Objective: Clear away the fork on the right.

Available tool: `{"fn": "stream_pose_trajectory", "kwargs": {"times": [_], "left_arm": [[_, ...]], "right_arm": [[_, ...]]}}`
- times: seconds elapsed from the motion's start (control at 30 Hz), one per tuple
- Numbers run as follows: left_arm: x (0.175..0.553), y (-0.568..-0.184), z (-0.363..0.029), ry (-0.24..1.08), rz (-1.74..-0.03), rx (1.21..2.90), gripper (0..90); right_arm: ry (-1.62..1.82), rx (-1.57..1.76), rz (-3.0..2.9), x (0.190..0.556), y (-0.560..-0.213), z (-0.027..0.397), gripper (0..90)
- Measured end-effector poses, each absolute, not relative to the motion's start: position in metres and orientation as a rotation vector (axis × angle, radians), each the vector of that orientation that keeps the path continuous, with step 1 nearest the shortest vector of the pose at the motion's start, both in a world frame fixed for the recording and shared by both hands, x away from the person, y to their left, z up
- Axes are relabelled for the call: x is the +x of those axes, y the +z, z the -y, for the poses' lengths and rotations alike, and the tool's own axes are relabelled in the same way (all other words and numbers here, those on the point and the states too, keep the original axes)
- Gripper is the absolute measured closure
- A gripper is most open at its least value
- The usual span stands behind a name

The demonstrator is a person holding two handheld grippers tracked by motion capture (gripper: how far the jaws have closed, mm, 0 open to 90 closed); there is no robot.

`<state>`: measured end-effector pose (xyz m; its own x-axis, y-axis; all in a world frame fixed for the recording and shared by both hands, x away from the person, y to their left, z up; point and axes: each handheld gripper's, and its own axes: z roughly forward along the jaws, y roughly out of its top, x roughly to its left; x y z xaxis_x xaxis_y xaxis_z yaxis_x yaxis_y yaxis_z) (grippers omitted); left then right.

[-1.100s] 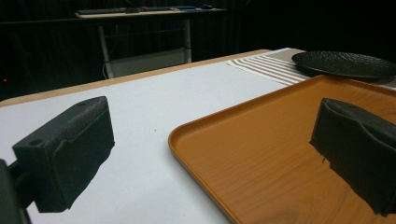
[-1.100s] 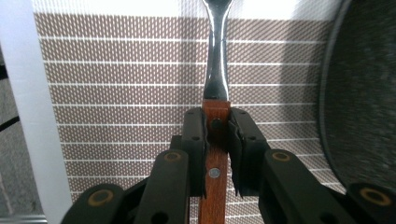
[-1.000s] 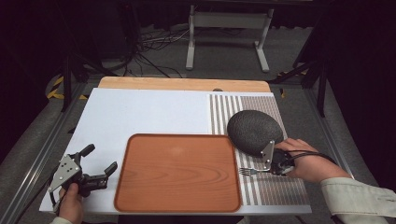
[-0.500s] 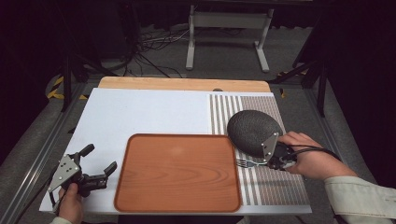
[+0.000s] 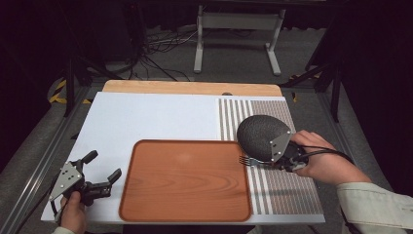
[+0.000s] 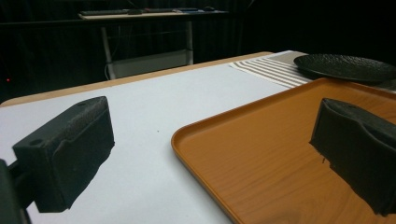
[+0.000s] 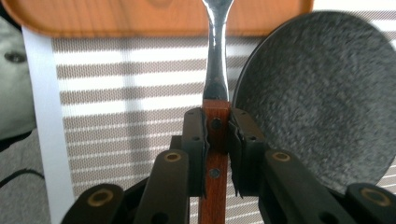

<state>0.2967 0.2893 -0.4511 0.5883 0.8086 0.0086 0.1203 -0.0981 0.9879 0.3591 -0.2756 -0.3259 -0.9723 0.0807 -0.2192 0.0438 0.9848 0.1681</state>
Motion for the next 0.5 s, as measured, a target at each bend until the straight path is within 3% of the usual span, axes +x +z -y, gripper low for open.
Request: {"fn": "stream_pose_trajectory", "kwargs": {"times": [0.5], "left_arm": [[0.297,-0.451,-0.290,0.699,-0.800,1.583,0.2]], "right_arm": [[0.398,0.201,-2.880,0.362,-0.321,0.244,78.4]]}}
